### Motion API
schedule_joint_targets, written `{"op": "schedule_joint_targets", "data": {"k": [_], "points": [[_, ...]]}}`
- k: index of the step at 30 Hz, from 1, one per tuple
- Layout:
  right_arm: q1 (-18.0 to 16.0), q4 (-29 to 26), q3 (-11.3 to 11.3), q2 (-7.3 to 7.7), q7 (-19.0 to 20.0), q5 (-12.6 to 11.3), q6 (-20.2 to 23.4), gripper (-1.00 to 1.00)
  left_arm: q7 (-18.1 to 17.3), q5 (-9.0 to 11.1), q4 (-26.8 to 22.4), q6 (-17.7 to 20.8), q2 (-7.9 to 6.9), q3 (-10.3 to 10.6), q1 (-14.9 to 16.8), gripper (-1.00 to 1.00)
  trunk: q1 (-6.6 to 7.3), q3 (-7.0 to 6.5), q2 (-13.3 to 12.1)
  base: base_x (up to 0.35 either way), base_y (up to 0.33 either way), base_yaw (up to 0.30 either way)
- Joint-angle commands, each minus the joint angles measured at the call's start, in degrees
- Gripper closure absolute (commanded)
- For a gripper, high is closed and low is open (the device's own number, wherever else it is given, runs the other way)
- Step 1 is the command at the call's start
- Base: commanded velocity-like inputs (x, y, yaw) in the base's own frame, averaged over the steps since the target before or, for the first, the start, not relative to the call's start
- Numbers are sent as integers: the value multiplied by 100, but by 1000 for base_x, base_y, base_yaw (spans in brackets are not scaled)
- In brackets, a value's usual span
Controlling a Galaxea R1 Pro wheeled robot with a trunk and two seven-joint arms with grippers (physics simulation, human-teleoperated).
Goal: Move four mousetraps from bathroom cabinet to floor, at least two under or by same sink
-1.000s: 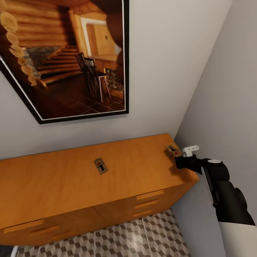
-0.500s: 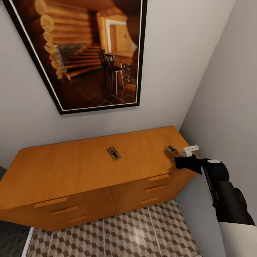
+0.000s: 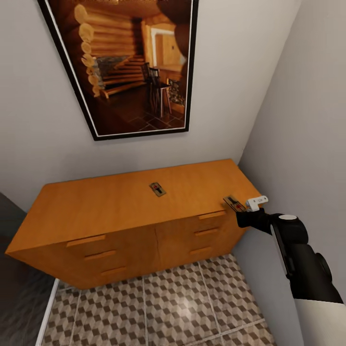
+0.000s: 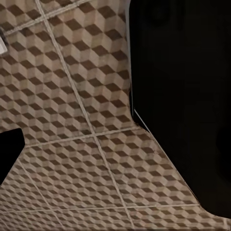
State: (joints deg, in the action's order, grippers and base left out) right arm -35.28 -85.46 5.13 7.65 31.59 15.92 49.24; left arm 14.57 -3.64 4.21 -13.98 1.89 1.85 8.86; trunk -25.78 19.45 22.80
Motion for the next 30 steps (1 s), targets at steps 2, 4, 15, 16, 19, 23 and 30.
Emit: {"op": "schedule_joint_targets", "data": {"k": [2, 4, 15, 16, 19, 23, 30], "points": [[-5, -6, 5, -1, 53, 72, 19, 100, 37, -40, 27, -35, 3, 17, 11, -100, 0, 10, 12, -335, 1, 0], [-5, -6, 5, -1, 51, 83, 17, 100, 37, -40, 27, -35, 2, 17, 11, -100, 0, 10, 12, -335, 0, 0], [-5, 1, 5, -1, 55, 92, 8, 100, 37, -40, 27, -35, 3, 17, 11, -100, 0, 10, 12, -335, 0, 0], [-5, 1, 5, -1, 56, 93, 8, 100, 37, -40, 27, -35, 3, 17, 11, -100, 0, 10, 12, -335, 0, 0], [-5, 5, 5, -1, 57, 92, 7, 100, 37, -40, 27, -35, 1, 17, 11, -100, 0, 10, 12, -336, 7, 0], [-5, 16, 5, -1, 58, 88, 7, 100, 37, -40, 27, -35, 0, 17, 11, -100, 0, 10, 12, -333, 69, 0], [-5, 148, -2, -7, 58, 87, -28, 100, 37, -40, 27, -36, -3, 17, 11, -100, 0, 10, 12, -258, 90, 0]]}}
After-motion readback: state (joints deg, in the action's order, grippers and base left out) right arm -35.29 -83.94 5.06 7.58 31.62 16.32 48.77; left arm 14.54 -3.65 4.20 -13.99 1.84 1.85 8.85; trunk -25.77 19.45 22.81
